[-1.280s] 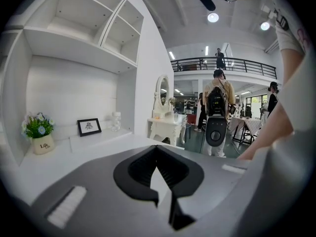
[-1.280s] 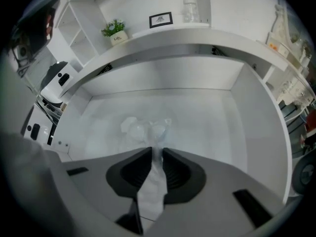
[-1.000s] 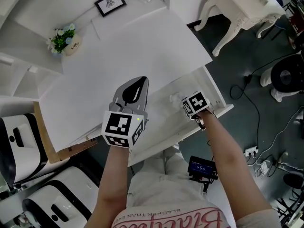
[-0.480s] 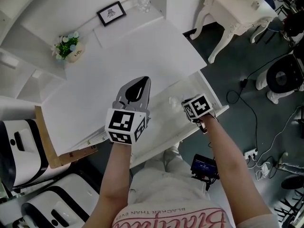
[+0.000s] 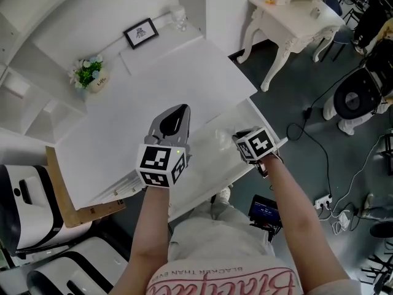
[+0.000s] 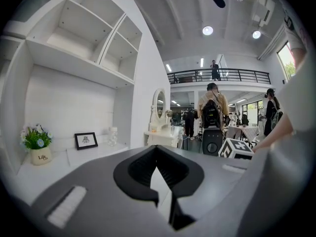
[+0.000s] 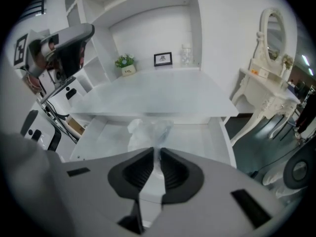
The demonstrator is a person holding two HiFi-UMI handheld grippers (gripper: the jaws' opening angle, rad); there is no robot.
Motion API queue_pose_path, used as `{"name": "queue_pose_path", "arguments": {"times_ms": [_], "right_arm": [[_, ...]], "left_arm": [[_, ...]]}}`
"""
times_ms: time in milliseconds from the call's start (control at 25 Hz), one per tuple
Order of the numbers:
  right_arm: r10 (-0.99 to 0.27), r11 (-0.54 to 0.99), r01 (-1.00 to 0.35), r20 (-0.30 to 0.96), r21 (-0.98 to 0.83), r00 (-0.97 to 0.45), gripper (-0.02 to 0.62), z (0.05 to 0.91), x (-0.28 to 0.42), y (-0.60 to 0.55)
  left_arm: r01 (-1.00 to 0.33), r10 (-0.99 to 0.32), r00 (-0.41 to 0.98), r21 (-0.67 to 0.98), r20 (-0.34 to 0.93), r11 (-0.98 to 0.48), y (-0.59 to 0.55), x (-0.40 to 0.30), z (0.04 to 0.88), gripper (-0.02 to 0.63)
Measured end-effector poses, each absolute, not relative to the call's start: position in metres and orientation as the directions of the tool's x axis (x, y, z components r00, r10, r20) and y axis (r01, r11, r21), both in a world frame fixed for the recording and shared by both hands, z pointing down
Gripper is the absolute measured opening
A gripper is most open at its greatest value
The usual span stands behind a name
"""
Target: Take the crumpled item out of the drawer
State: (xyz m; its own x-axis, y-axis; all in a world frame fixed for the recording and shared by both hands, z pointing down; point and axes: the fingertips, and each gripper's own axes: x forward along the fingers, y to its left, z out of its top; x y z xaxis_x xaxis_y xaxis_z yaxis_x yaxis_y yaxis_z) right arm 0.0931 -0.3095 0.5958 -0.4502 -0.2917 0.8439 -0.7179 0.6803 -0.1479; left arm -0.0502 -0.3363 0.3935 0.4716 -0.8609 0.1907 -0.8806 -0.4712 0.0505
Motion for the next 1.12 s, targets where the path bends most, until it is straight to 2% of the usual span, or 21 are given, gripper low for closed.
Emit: {"name": "queue_pose_path", "arguments": {"times_ms": [600, 1120], "right_arm": [[-0.515, 0.684, -0.729, 0.705, -0.006, -0.489, 0.049, 0.495, 0.096, -0.31], [-0.745, 0.563, -0.825, 0.46, 0.046, -0.483, 0.049, 0.391, 0.115, -0.303]], "left_arm": [[-0.884, -0.877, 0.465, 0.02, 0.124, -0.466, -0.325, -0.054, 0.363, 0.009], [-0.883, -0.883, 0.467, -0.022, 0.046, -0.468, -0.311, -0.051, 0.327, 0.009]]}}
